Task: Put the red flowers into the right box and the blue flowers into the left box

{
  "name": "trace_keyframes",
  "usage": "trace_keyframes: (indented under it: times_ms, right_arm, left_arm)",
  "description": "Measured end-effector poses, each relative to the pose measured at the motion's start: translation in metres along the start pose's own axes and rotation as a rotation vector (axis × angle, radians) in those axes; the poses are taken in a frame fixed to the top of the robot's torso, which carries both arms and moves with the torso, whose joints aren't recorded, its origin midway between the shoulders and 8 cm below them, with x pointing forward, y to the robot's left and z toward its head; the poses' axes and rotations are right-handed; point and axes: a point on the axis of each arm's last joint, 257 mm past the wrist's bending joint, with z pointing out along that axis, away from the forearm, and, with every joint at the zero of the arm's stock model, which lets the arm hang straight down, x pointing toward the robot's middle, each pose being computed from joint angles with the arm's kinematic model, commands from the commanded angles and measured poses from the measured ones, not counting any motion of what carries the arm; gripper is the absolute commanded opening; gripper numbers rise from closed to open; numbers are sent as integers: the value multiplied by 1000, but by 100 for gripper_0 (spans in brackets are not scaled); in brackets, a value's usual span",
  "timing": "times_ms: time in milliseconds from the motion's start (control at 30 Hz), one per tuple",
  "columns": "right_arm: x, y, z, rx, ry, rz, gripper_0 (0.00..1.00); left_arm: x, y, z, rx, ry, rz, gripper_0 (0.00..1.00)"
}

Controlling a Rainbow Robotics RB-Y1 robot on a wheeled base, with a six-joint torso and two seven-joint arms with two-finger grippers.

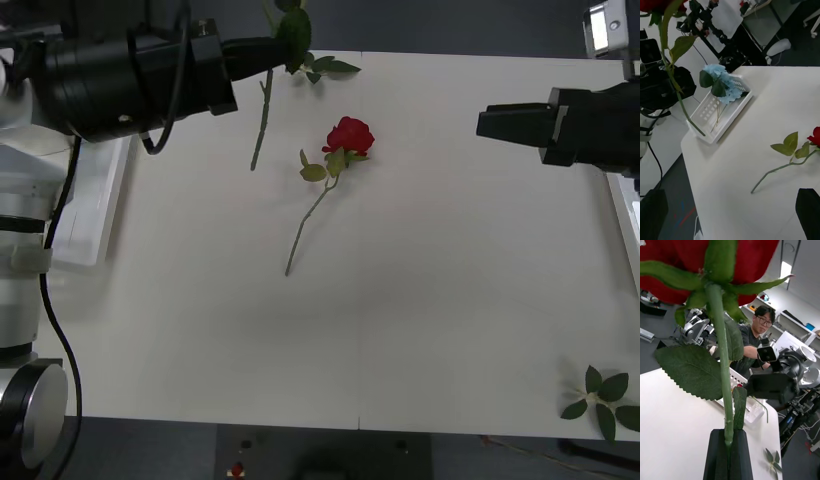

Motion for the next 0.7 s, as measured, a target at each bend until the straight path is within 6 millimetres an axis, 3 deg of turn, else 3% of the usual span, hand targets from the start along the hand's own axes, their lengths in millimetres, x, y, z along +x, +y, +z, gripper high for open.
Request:
trace_keyframes:
  times_ms: [267, 467, 700]
  right_arm:
    - [22, 14, 20, -38, 29, 27, 100]
    - [35, 6, 32, -11, 37, 23, 100]
    - [42, 5, 59, -11, -5, 21, 100]
  left_arm:
    - [20, 8, 48, -46, -36, -3, 0]
    - [34, -4, 76, -34, -48, -34, 0]
    - [38, -18, 100, -15, -96, -100, 0]
